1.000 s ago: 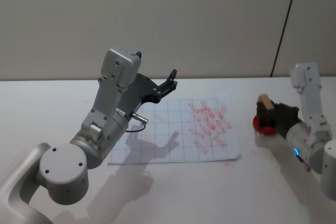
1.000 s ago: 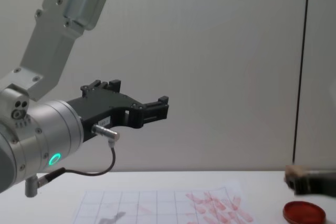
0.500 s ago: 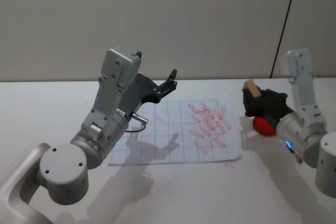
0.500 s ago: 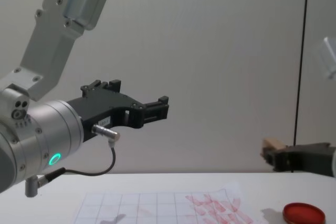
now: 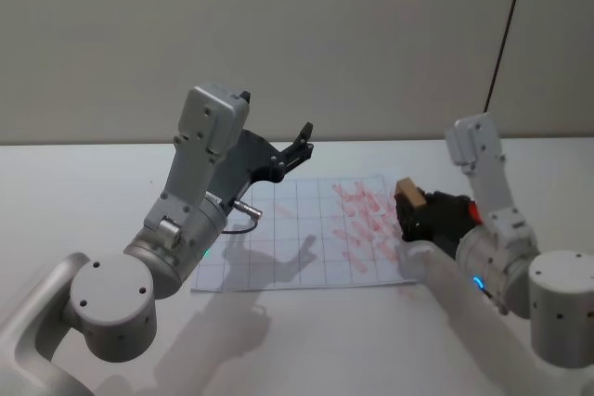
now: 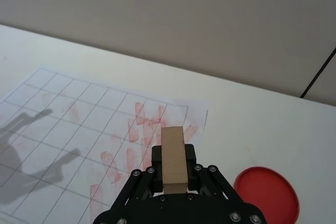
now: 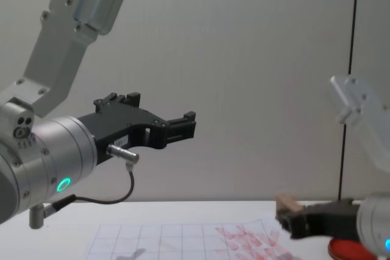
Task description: Use the one hand to pick up the stamp and affix it onto the A4 paper.
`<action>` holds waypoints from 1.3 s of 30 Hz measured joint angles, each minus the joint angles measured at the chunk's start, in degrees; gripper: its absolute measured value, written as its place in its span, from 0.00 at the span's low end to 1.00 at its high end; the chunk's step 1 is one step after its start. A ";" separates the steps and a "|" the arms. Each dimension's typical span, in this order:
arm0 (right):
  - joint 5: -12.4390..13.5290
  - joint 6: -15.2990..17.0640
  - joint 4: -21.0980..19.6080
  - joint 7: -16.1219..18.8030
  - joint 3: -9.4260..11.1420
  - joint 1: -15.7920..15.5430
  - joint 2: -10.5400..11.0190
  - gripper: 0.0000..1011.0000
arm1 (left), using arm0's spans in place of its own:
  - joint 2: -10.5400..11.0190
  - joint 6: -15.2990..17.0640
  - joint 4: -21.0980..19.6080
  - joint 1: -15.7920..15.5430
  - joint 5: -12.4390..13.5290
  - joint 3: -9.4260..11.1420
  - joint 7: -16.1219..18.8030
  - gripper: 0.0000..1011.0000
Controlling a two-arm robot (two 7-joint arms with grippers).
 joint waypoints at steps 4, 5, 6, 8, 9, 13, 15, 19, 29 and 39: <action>-0.90 0.98 0.27 0.09 -0.56 -0.37 -0.22 0.22 | 0.00 0.00 0.00 0.00 0.00 0.00 0.00 0.99; -1.06 1.15 0.33 0.10 -0.64 -0.43 -0.25 0.22 | 0.00 0.00 0.00 0.00 0.00 0.00 0.00 0.99; -1.40 1.50 0.41 0.09 -0.81 -0.56 -0.30 0.22 | 0.00 0.00 0.00 0.00 0.00 0.00 0.00 0.99; -1.65 1.78 0.48 0.08 -0.94 -0.69 -0.33 0.22 | 0.00 0.00 0.00 0.00 0.00 0.00 0.00 0.99; -1.89 1.99 0.58 0.03 -1.07 -0.85 -0.37 0.22 | 0.00 0.00 0.00 0.00 0.00 0.00 0.00 0.99; -2.36 2.30 0.83 -0.24 -1.28 -1.14 -0.42 0.22 | 0.00 0.00 0.00 0.00 0.00 0.00 0.00 0.99; -2.57 2.31 1.06 -0.37 -1.34 -1.25 -0.45 0.22 | 0.00 0.00 0.00 0.00 0.00 0.00 0.00 0.99; -2.70 2.22 1.61 -0.41 -1.45 -1.37 -0.53 0.22 | 0.00 0.00 0.00 0.00 0.00 0.00 0.00 0.99; -2.90 1.75 3.70 -0.50 -1.60 -1.33 -0.93 0.22 | 0.00 0.00 0.00 0.00 0.00 0.00 0.00 0.99; -2.73 1.41 5.55 -0.55 -1.52 -0.98 -1.31 0.22 | 0.00 0.00 0.00 0.00 0.00 0.00 0.00 0.99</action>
